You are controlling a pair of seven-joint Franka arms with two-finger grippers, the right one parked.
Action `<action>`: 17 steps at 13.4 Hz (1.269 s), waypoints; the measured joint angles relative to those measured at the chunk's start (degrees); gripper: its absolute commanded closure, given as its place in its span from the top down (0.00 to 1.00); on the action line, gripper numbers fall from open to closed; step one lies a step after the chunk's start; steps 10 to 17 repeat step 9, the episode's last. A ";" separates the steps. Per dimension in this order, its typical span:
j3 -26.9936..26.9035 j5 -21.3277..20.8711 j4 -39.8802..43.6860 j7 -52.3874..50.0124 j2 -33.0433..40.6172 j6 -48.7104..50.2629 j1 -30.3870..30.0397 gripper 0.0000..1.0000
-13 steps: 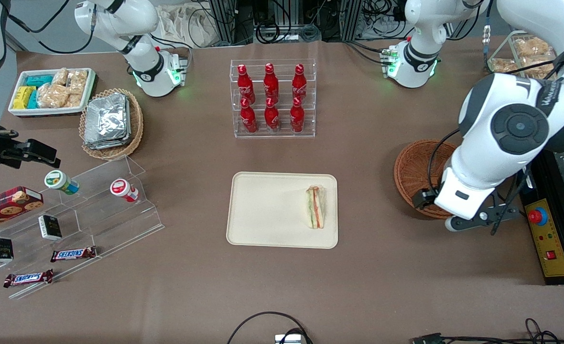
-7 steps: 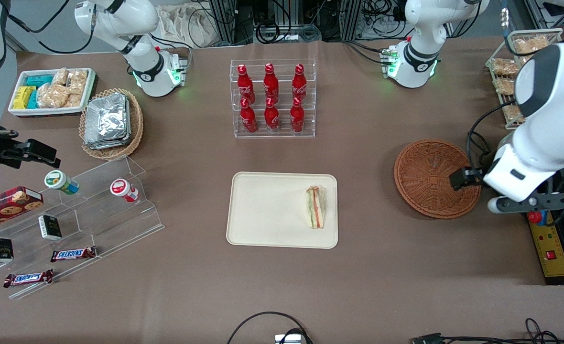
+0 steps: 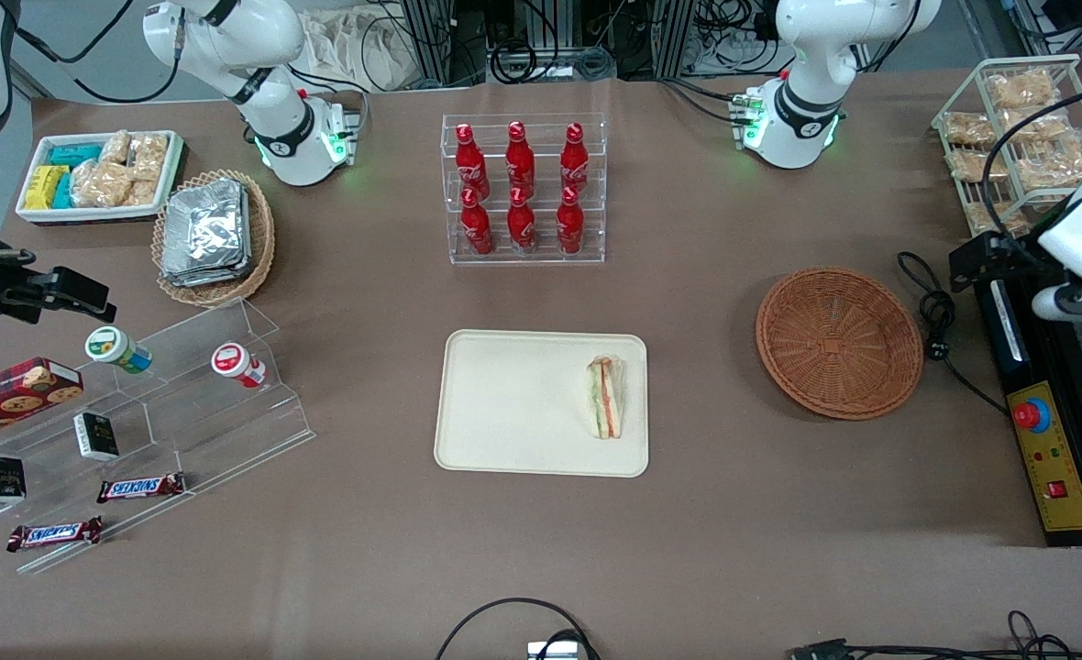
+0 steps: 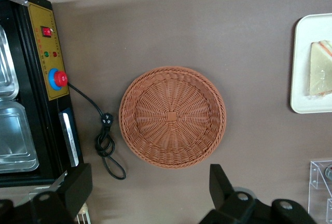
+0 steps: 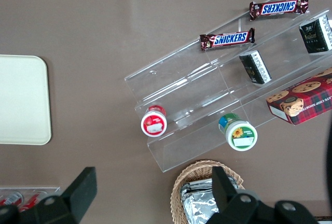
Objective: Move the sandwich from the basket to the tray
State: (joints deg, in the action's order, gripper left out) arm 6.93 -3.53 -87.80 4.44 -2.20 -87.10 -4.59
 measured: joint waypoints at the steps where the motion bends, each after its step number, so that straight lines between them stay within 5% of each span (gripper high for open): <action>1: 0.00 0.17 -0.80 0.01 1.32 0.09 0.08 1.00; 17: -2.66 3.58 -2.41 0.08 4.81 2.62 0.57 1.00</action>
